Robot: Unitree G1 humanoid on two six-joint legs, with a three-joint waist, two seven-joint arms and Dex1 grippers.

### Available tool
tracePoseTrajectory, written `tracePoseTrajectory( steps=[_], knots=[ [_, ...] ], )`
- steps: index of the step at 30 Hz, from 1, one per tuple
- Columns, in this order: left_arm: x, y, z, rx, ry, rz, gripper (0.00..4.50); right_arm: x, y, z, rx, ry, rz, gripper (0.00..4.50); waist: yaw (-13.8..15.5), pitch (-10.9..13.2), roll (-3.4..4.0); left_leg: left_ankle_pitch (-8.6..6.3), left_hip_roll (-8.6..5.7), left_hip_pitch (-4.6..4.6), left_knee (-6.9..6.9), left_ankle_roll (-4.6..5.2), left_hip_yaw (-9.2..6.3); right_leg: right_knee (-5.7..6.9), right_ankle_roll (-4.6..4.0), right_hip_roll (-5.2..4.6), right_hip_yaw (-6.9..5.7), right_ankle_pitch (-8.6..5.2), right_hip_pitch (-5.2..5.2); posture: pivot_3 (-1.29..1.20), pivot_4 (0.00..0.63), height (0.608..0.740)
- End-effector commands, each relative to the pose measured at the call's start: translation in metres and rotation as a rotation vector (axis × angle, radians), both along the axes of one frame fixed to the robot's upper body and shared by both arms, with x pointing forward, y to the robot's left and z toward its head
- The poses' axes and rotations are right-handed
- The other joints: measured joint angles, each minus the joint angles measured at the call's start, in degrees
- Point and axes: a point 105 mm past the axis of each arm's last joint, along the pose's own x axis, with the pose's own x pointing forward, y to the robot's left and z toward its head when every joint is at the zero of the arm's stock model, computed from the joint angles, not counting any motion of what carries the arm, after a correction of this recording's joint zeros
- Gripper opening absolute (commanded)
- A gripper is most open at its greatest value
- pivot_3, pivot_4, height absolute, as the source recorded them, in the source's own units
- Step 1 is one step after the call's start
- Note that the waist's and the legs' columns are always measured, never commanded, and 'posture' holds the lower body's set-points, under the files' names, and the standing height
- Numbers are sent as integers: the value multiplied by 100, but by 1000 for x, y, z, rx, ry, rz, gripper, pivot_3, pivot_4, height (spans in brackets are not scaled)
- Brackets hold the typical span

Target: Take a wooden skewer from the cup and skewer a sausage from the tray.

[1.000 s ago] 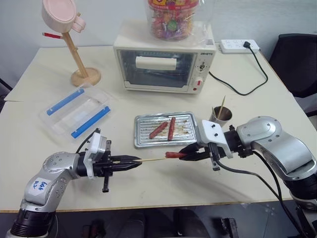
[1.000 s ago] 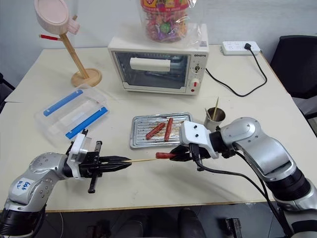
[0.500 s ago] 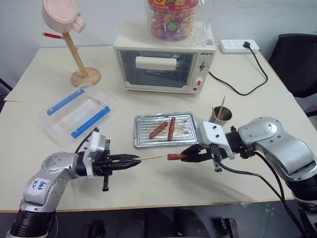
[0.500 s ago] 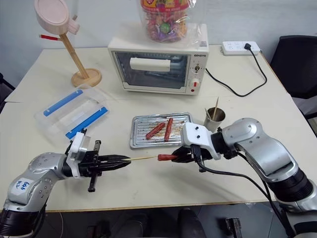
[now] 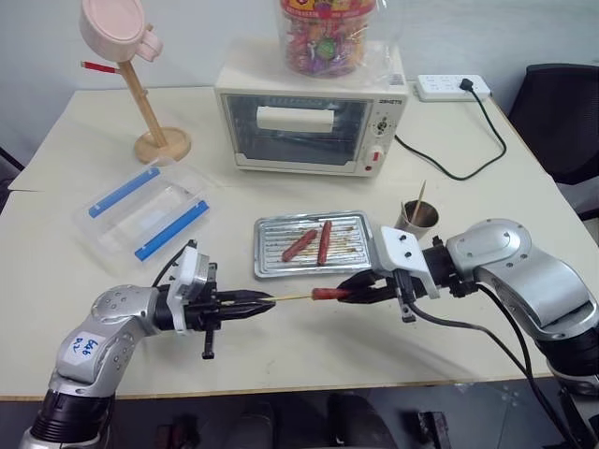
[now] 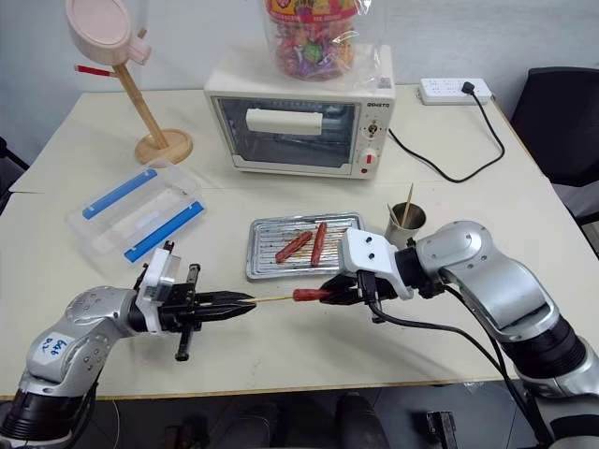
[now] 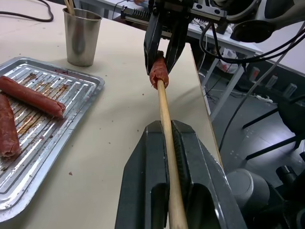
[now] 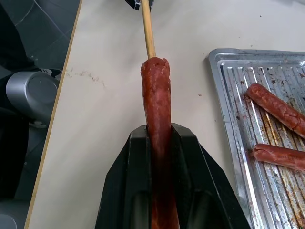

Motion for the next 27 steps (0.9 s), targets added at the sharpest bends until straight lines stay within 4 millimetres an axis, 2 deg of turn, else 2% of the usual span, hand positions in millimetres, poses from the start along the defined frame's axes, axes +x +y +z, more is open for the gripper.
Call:
tracePoseTrajectory(
  steps=[1,13,18,20,21,27],
  knots=[
    [0,-6,3,-3,-36,-16,0,-6,9,8,8,-34,54,515,0,0,0,0,0,0,1,0,0,3,0,-1,-4,0,0,0,150,740],
    [4,-21,0,-26,-52,-34,0,-8,28,10,9,-36,103,515,0,0,0,-3,0,-2,25,-3,-1,17,-1,-9,-35,0,-2,0,150,740],
    [4,-21,1,-36,-55,-31,0,-7,28,11,10,-1,74,515,1,0,0,-4,0,-2,29,-3,-1,18,-1,-9,-36,0,-2,0,150,740],
    [5,-18,2,-50,-52,-19,0,-7,24,12,1,1,60,956,0,0,0,-4,0,-2,30,-3,-1,19,-1,-9,-36,0,-2,0,150,740],
    [5,-17,2,-55,-51,-13,0,-6,21,13,0,-8,53,1019,1,0,0,-4,0,-3,30,-3,-1,19,-1,-9,-36,0,-2,0,150,740],
    [0,-1,4,-82,-49,21,0,-5,2,26,18,-72,31,2513,4,0,0,-6,-1,-5,35,-1,-1,19,-1,-12,-42,0,-2,0,150,740]
  ],
)
